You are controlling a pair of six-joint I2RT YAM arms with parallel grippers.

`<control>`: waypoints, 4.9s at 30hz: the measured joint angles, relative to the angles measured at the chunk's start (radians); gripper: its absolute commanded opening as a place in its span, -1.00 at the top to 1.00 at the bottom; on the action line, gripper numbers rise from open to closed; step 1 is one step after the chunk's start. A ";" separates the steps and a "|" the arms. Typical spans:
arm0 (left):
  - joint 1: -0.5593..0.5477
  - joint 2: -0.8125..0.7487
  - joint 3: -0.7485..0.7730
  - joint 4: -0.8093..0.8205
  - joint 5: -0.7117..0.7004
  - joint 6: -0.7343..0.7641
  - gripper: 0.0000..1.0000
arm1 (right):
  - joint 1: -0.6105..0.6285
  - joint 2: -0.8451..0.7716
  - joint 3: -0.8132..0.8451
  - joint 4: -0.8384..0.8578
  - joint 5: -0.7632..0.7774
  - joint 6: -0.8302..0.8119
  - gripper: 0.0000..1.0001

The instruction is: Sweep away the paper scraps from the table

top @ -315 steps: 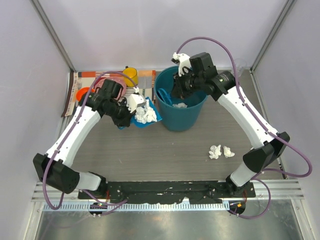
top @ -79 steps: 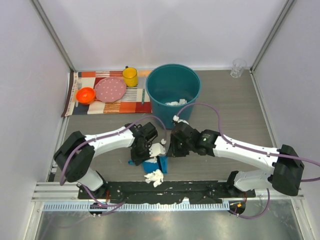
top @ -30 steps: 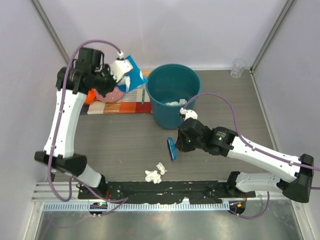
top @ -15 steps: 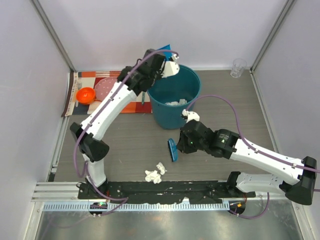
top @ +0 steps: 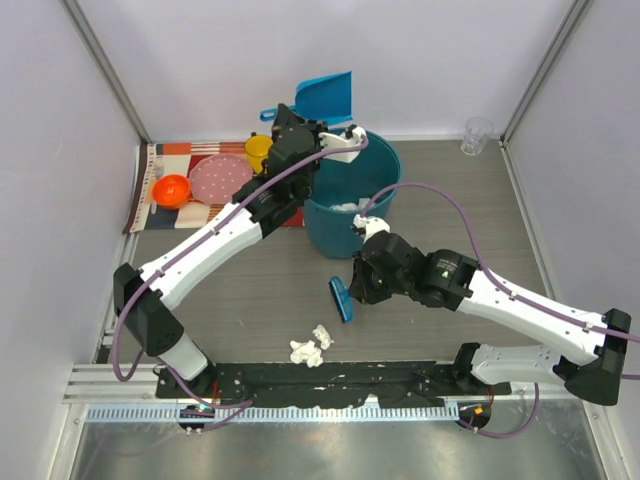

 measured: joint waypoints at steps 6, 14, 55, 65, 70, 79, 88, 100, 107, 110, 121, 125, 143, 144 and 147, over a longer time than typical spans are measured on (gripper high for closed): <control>0.010 -0.002 0.008 0.026 -0.013 -0.011 1.00 | 0.000 0.002 0.043 -0.018 -0.018 -0.047 0.99; 0.315 -0.076 0.141 -0.399 0.198 -0.434 1.00 | 0.121 0.068 0.082 0.027 -0.151 -0.146 0.98; 0.470 -0.369 -0.669 -1.144 0.840 -0.520 0.99 | 0.133 0.077 0.150 -0.040 -0.005 -0.287 0.99; 0.259 -0.221 -0.700 -1.034 0.811 -0.628 1.00 | 0.101 0.111 0.067 -0.227 0.356 0.028 0.99; 0.197 -0.123 -0.723 -0.962 0.792 -0.672 1.00 | 0.072 0.147 0.012 -0.152 0.380 0.060 0.98; 0.137 -0.088 -0.732 -0.864 0.789 -0.743 1.00 | 0.047 0.235 -0.060 0.170 0.230 0.070 0.98; 0.138 -0.106 -0.755 -0.839 0.824 -0.752 1.00 | 0.058 0.327 -0.023 0.381 0.097 0.101 0.98; 0.194 -0.140 -0.777 -0.813 0.990 -0.784 1.00 | 0.063 0.196 0.047 0.253 0.237 0.094 0.99; 0.282 -0.230 -0.777 -0.817 1.105 -0.782 1.00 | 0.063 0.065 0.091 0.085 0.357 0.063 0.99; 0.322 -0.274 -0.770 -0.842 1.114 -0.794 1.00 | 0.063 0.042 0.091 0.047 0.367 0.043 0.98; 0.531 -0.328 -0.528 -0.968 1.058 -0.814 1.00 | 0.063 0.029 0.053 0.043 0.315 -0.001 0.99; 0.546 -0.254 -0.344 -0.989 1.019 -0.825 1.00 | 0.063 0.046 0.051 0.067 0.284 -0.014 0.99; 0.639 0.046 0.217 -1.133 0.978 -0.845 1.00 | 0.063 0.043 0.002 0.088 0.229 -0.015 0.99; 0.640 0.062 0.254 -1.146 0.982 -0.851 1.00 | 0.063 0.043 0.002 0.088 0.227 -0.015 0.98; 0.629 0.113 0.391 -1.168 0.985 -0.885 1.00 | 0.063 0.043 0.002 0.089 0.224 -0.015 0.98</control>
